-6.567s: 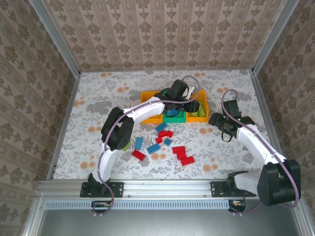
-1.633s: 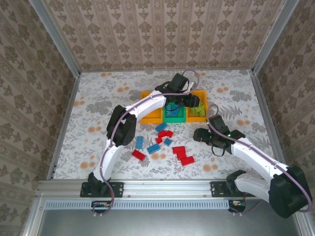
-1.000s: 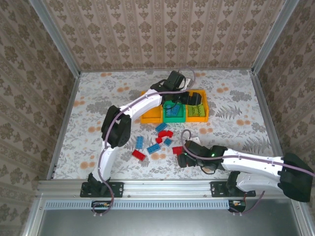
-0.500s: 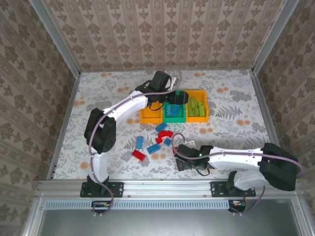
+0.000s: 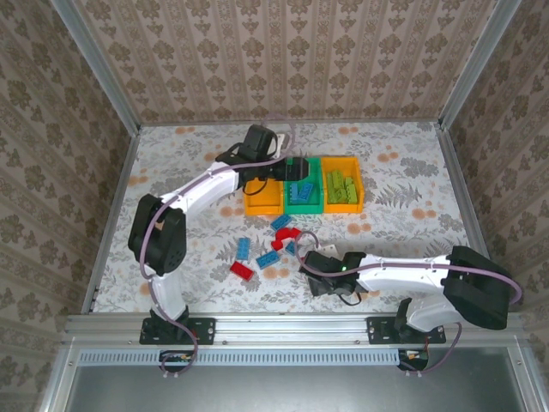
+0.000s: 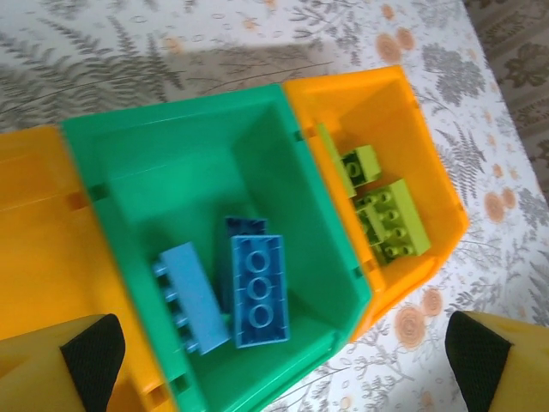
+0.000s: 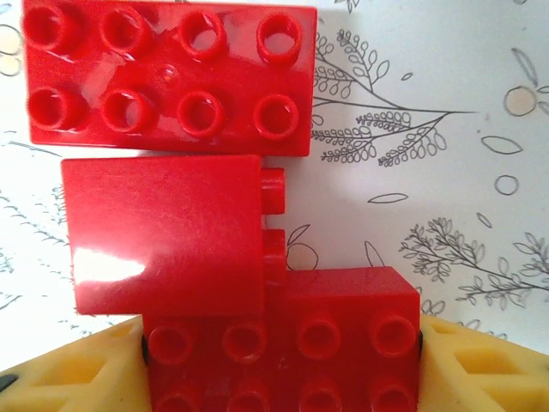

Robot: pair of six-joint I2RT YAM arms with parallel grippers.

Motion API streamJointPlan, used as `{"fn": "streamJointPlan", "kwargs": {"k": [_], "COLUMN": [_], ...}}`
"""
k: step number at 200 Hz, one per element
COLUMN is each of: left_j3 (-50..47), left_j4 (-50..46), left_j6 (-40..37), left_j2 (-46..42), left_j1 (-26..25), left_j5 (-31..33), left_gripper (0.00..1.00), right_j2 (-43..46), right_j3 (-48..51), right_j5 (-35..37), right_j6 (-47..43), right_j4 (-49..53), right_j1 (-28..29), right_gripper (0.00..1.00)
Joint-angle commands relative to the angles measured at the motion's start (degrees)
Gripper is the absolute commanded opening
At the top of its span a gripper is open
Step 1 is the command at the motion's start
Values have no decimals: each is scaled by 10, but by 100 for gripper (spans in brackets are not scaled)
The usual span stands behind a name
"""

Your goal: Sort the legos into containers by color

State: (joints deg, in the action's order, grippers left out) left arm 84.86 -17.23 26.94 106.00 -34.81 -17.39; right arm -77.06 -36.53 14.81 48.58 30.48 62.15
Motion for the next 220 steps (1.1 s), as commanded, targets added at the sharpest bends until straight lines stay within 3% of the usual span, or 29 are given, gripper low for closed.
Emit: {"fn": "streamJointPlan", "kwargs": {"k": [1, 47, 91, 153, 220], "left_j3": [-26, -109, -201, -304, -408], "left_j4": [-13, -74, -109, -139, -144], "left_j6": [-18, -52, -47, -40, 5], "left_j2": [-43, -107, -170, -242, -319], "left_j1": [16, 43, 54, 70, 68], "left_j5": [27, 85, 140, 143, 108], "left_gripper": [100, 100, 100, 100, 100], "right_j2": [47, 72, -21, -237, -374], "right_j3": [-38, -101, -204, -435, -565], "right_j5": [15, -36, -132, -173, -165], "right_j6": [-26, -90, -113, -114, -89], "right_j4": [22, -43, -149, -92, -46], "right_j1": [-1, -71, -171, -216, -237], "right_gripper": [56, 53, 53, 54, 54]}}
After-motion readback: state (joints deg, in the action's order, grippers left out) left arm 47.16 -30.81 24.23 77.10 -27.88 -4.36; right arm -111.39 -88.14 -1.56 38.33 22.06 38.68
